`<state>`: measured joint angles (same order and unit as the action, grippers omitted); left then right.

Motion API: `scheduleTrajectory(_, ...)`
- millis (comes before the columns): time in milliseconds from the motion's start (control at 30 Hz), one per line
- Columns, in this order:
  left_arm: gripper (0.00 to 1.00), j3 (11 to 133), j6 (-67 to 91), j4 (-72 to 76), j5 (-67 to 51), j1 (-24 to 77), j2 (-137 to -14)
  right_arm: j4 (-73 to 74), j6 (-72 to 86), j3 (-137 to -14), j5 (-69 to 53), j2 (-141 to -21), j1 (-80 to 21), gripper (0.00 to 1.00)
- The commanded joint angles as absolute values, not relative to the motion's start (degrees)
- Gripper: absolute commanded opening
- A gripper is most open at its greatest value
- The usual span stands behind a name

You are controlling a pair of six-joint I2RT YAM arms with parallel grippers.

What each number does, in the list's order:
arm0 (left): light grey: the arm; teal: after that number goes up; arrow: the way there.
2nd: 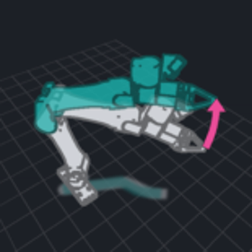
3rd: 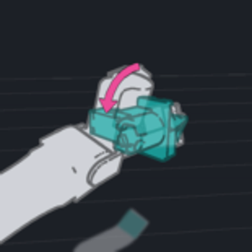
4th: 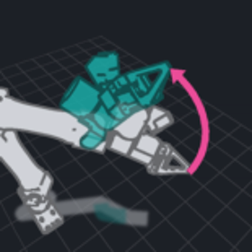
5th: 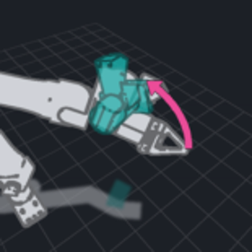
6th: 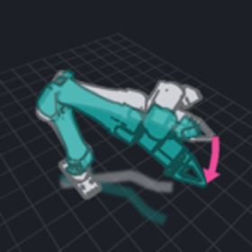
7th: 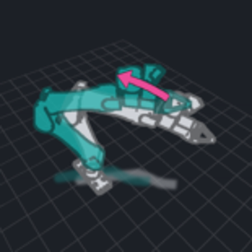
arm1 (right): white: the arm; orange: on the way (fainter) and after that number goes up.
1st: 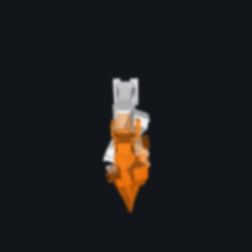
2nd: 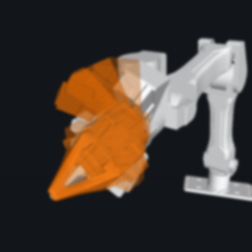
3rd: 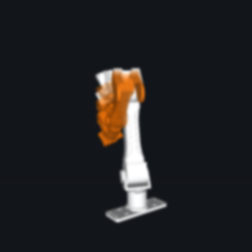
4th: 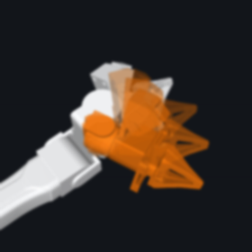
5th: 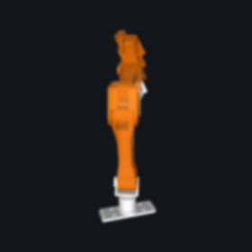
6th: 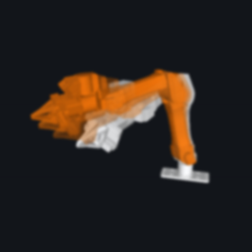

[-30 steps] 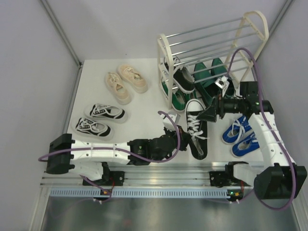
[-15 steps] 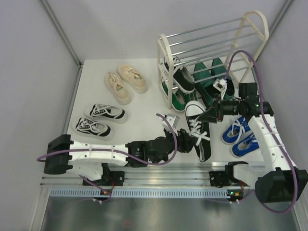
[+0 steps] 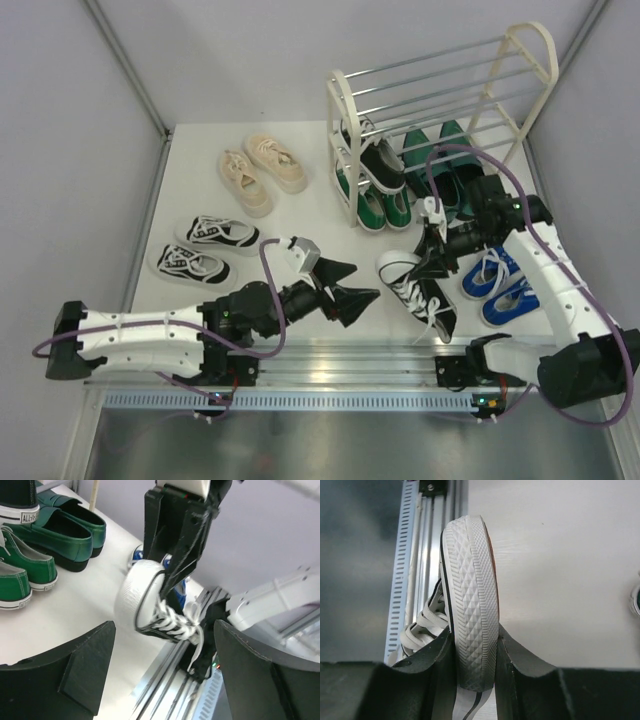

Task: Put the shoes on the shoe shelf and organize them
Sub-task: Pick up the shoe at the center of the board.

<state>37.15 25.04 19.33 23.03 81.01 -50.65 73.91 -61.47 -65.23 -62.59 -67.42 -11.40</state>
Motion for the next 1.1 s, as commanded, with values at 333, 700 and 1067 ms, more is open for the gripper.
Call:
scheduleTrajectory(333, 0.83, 32.43, 6.68, 26.80, 12.66, 80.60, -53.44, 85.52, -76.63, -64.87, -66.97, -61.26, -22.24, 0.00)
scheduleTrajectory(700, 0.76, 36.73, 2.20, 30.41, 8.61, 80.60, -62.40, 81.74, -77.87, -61.87, -68.38, -56.95, -23.38, 0.00)
scheduleTrajectory(1067, 0.25, 39.46, 0.53, 31.46, 7.21, 80.60, -64.95, 77.08, -74.36, -58.19, -67.41, -54.23, -23.64, 0.00)
